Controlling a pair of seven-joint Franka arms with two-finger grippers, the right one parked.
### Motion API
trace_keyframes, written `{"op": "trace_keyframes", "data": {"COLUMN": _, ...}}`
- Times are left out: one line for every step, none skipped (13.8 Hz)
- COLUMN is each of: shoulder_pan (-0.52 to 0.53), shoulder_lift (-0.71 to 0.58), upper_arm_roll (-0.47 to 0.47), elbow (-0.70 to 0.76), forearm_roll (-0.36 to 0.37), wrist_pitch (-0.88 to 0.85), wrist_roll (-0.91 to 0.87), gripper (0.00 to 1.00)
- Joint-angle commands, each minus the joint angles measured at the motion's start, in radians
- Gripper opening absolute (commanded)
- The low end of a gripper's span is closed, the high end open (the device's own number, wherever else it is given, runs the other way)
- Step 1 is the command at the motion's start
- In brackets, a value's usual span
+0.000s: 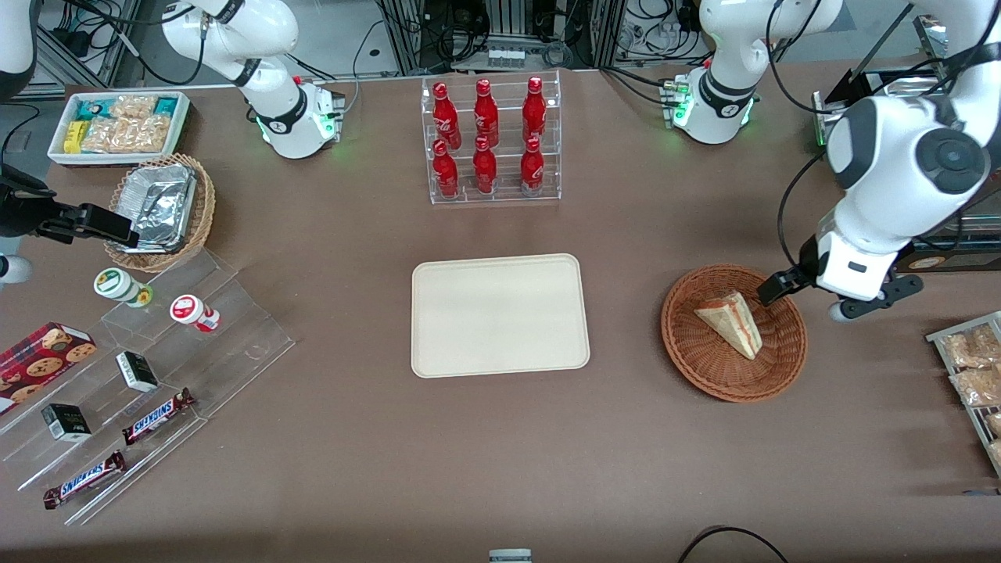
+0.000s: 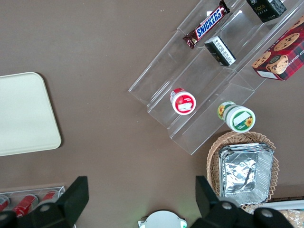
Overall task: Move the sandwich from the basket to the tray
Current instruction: 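Lower the open left gripper around the wrapped triangular sandwich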
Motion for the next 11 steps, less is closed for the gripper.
{"op": "trace_keyframes", "data": {"shoulder_pan": -0.01, "shoulder_lift": -0.02, "upper_arm_roll": -0.008, "elbow": -0.092, "forearm_roll": 0.011, "wrist_pitch": 0.111, "wrist_roll": -0.146, "gripper": 1.0}}
{"op": "trace_keyframes", "data": {"shoulder_pan": -0.01, "shoulder_lift": -0.007, "upper_arm_roll": -0.011, "elbow": -0.092, "forearm_roll": 0.011, "wrist_pitch": 0.111, "wrist_roll": -0.16, "gripper": 1.0}}
{"op": "trace_keyframes", "data": {"shoulder_pan": -0.01, "shoulder_lift": -0.001, "upper_arm_roll": -0.011, "elbow": -0.095, "forearm_roll": 0.011, "wrist_pitch": 0.112, "wrist_roll": -0.189, "gripper": 1.0}}
{"op": "trace_keyframes", "data": {"shoulder_pan": -0.01, "shoulder_lift": 0.003, "upper_arm_roll": -0.013, "elbow": -0.116, "forearm_roll": 0.011, "wrist_pitch": 0.121, "wrist_roll": -0.203, "gripper": 1.0}}
{"op": "trace_keyframes", "data": {"shoulder_pan": -0.01, "shoulder_lift": 0.004, "upper_arm_roll": -0.013, "elbow": -0.133, "forearm_roll": 0.011, "wrist_pitch": 0.153, "wrist_roll": -0.21, "gripper": 1.0}}
{"op": "trace_keyframes", "data": {"shoulder_pan": -0.01, "shoulder_lift": 0.014, "upper_arm_roll": -0.013, "elbow": -0.147, "forearm_roll": 0.011, "wrist_pitch": 0.18, "wrist_roll": -0.222, "gripper": 1.0}}
{"op": "trace_keyframes", "data": {"shoulder_pan": -0.01, "shoulder_lift": 0.028, "upper_arm_roll": -0.013, "elbow": -0.147, "forearm_roll": 0.011, "wrist_pitch": 0.2, "wrist_roll": -0.228, "gripper": 1.0}}
{"op": "trace_keyframes", "data": {"shoulder_pan": -0.01, "shoulder_lift": 0.043, "upper_arm_roll": -0.015, "elbow": -0.149, "forearm_roll": 0.011, "wrist_pitch": 0.224, "wrist_roll": -0.23, "gripper": 1.0}}
{"op": "trace_keyframes", "data": {"shoulder_pan": -0.01, "shoulder_lift": 0.059, "upper_arm_roll": -0.018, "elbow": -0.153, "forearm_roll": 0.011, "wrist_pitch": 0.25, "wrist_roll": -0.237, "gripper": 1.0}}
{"op": "trace_keyframes", "data": {"shoulder_pan": -0.01, "shoulder_lift": 0.074, "upper_arm_roll": -0.03, "elbow": -0.168, "forearm_roll": 0.011, "wrist_pitch": 0.287, "wrist_roll": -0.249, "gripper": 1.0}}
{"op": "trace_keyframes", "data": {"shoulder_pan": -0.01, "shoulder_lift": 0.086, "upper_arm_roll": -0.033, "elbow": -0.188, "forearm_roll": 0.011, "wrist_pitch": 0.328, "wrist_roll": -0.259, "gripper": 1.0}}
